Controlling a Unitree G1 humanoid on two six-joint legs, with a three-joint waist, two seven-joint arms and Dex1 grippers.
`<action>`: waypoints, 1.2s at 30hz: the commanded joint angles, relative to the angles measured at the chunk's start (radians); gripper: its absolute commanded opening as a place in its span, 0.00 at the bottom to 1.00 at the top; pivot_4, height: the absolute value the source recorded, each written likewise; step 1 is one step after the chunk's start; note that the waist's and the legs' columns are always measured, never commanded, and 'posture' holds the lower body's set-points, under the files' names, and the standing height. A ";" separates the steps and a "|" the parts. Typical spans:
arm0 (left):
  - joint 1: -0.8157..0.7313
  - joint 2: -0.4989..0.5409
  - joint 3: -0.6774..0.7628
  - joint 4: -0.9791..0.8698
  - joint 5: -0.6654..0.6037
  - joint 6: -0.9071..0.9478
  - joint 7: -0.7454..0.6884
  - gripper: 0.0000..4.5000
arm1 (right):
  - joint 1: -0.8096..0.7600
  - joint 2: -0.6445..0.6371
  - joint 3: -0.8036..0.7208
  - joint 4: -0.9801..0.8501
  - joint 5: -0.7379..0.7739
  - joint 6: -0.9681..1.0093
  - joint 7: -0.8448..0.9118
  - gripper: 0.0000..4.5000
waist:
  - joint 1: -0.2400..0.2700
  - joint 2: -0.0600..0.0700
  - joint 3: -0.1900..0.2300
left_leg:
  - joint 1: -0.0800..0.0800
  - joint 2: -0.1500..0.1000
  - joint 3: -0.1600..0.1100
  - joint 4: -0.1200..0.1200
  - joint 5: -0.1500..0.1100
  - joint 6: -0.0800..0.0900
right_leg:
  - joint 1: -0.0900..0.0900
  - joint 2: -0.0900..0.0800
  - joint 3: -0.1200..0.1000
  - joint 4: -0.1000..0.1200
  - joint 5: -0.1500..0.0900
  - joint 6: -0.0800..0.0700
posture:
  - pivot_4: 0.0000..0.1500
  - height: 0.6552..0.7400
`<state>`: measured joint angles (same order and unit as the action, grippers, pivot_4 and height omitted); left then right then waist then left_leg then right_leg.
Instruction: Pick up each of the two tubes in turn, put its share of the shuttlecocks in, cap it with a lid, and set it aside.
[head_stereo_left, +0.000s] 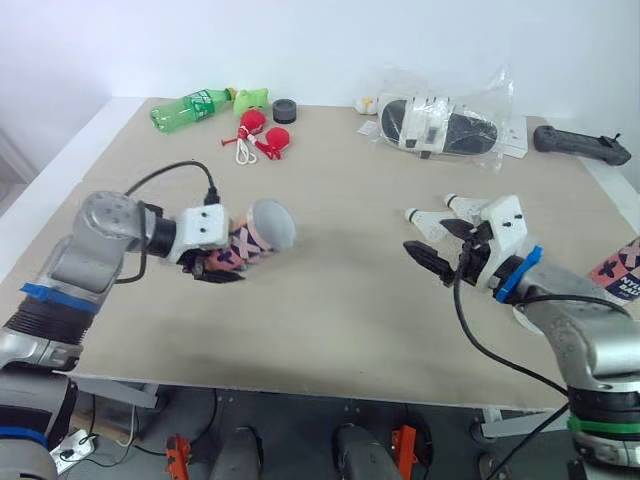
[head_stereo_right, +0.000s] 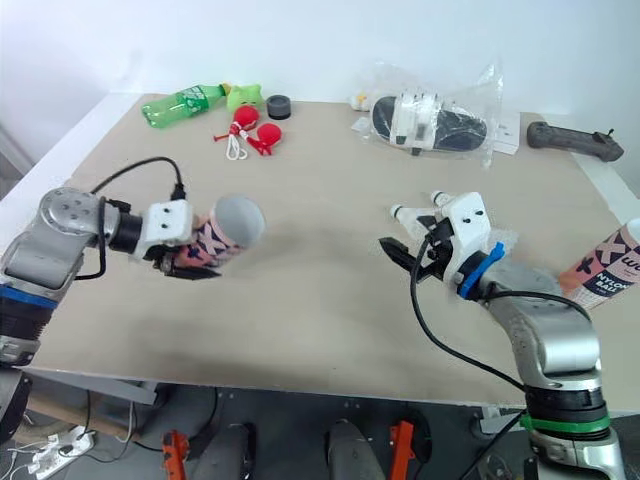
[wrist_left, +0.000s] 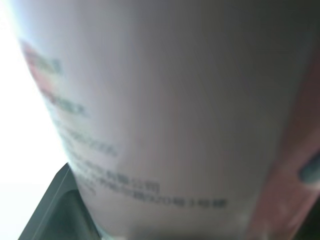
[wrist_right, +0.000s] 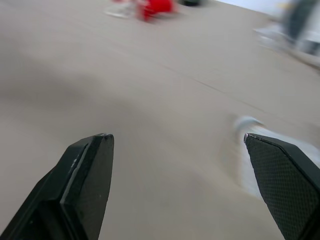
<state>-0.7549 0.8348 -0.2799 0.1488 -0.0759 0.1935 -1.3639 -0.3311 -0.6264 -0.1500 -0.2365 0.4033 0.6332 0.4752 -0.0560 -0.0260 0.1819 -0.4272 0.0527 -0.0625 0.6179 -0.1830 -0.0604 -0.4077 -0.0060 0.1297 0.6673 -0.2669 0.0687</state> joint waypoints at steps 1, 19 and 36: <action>-0.024 0.000 -0.011 -0.039 0.016 0.022 -0.019 0.70 | -0.047 0.040 0.010 0.067 -0.077 -0.051 -0.079 1.00 | -0.002 0.000 0.000 | 0.000 0.000 0.000 0.000 0.000 0.000 | 0.000 0.000 0.000 0.000 0.000 0.000 | 1.00 1.00; -0.015 -0.056 -0.030 -0.016 0.064 0.058 -0.011 0.70 | -0.304 0.211 0.052 0.604 -0.227 -0.306 -0.124 1.00 | -0.009 0.001 0.000 | 0.000 0.000 0.000 0.000 0.000 0.001 | 0.000 0.000 0.000 0.001 0.003 -0.006 | 1.00 1.00; -0.023 -0.085 -0.028 0.019 0.074 0.048 -0.007 0.70 | -0.313 0.165 0.075 0.499 -0.198 -0.345 0.058 0.04 | -0.021 0.002 0.001 | 0.001 -0.001 -0.001 0.001 0.000 0.001 | 0.000 0.000 0.000 0.004 0.003 -0.006 | 1.00 1.00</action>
<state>-0.7591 0.7519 -0.3198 0.1761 -0.0019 0.2453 -1.3789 -0.6383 -0.4220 -0.0795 0.3985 0.1655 0.2772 0.4468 -0.0768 -0.0238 0.1833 -0.4265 0.0520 -0.0633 0.6189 -0.1828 -0.0599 -0.4076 -0.0062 0.1297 0.6719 -0.2639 0.0630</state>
